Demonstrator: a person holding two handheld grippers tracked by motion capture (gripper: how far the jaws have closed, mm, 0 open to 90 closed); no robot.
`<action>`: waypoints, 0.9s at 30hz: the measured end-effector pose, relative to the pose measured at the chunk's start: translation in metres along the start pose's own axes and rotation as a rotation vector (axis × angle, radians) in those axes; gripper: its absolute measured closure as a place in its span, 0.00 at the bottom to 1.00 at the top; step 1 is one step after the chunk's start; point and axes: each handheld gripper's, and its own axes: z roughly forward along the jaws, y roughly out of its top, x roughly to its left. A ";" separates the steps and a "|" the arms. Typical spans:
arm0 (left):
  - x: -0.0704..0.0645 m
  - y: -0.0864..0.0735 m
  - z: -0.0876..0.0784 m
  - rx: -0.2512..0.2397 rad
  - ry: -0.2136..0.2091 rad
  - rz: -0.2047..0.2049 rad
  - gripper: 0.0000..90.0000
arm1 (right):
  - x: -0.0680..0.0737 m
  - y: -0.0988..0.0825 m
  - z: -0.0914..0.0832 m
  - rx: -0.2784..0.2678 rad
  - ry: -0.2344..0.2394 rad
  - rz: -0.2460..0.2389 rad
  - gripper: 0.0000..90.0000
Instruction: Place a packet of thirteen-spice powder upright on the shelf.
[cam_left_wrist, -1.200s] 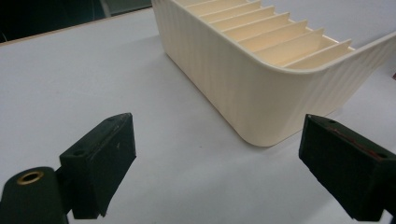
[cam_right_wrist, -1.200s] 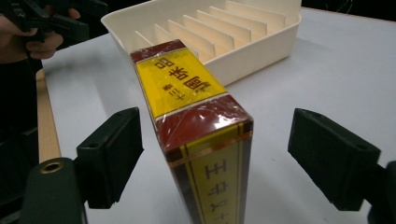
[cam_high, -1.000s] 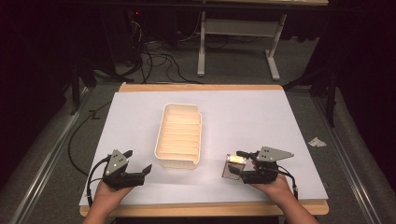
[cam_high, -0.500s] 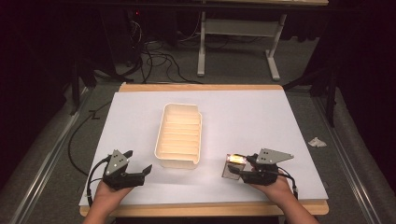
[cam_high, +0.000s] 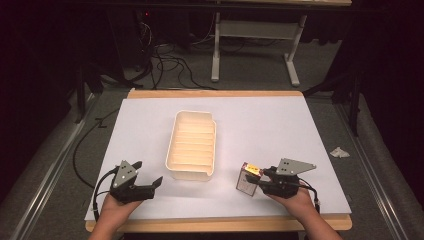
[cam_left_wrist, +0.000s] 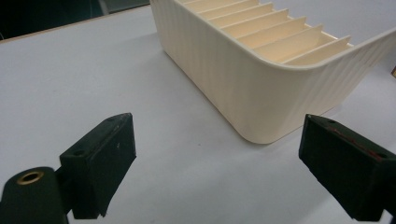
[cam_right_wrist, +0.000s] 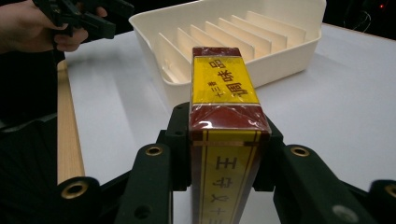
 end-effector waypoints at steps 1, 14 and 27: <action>0.000 0.000 0.000 0.000 0.000 0.000 0.13 | 0.000 0.000 0.000 -0.003 0.002 -0.005 0.76; 0.000 0.001 0.000 -0.005 0.001 0.000 0.13 | -0.001 0.003 -0.003 -0.021 -0.020 -0.008 0.76; 0.000 0.000 0.001 -0.004 0.000 0.006 0.13 | -0.014 0.012 -0.007 -0.062 -0.089 -0.043 0.76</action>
